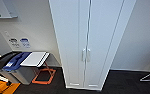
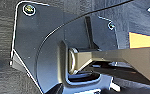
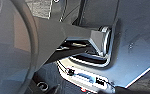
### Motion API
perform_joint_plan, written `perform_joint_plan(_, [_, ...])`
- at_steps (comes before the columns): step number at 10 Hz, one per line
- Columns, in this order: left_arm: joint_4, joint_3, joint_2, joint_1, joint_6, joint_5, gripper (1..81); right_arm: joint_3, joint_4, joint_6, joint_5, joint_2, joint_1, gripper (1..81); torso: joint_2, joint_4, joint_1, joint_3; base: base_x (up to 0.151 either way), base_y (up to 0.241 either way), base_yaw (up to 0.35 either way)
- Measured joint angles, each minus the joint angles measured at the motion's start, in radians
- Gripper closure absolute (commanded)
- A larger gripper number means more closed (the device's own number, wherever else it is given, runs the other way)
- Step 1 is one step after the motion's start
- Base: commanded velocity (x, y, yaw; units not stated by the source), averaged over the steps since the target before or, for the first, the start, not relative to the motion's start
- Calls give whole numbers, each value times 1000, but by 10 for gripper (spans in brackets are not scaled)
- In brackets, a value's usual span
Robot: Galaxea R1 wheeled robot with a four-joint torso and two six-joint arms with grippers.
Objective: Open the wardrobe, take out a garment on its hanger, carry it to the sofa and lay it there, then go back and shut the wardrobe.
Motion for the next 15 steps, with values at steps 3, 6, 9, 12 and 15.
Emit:
perform_joint_plan(3, [0,0,7,5,0,4,10,0,0,0,0,0,-5,10,0,0,0,0,116,0,0])
perform_joint_plan(6, [0,0,6,5,0,4,10,1,0,0,-1,-1,-5,10,0,0,0,0,125,0,0])
perform_joint_plan(9, [1,0,20,5,1,4,10,1,0,0,-1,0,-4,10,0,0,1,0,128,0,0])
perform_joint_plan(12, [1,0,18,5,1,4,10,1,0,0,-1,-2,-5,10,0,0,1,0,128,0,0])
perform_joint_plan(15, [1,0,20,5,1,4,10,1,0,0,-1,-3,-4,10,0,0,1,0,126,0,0])
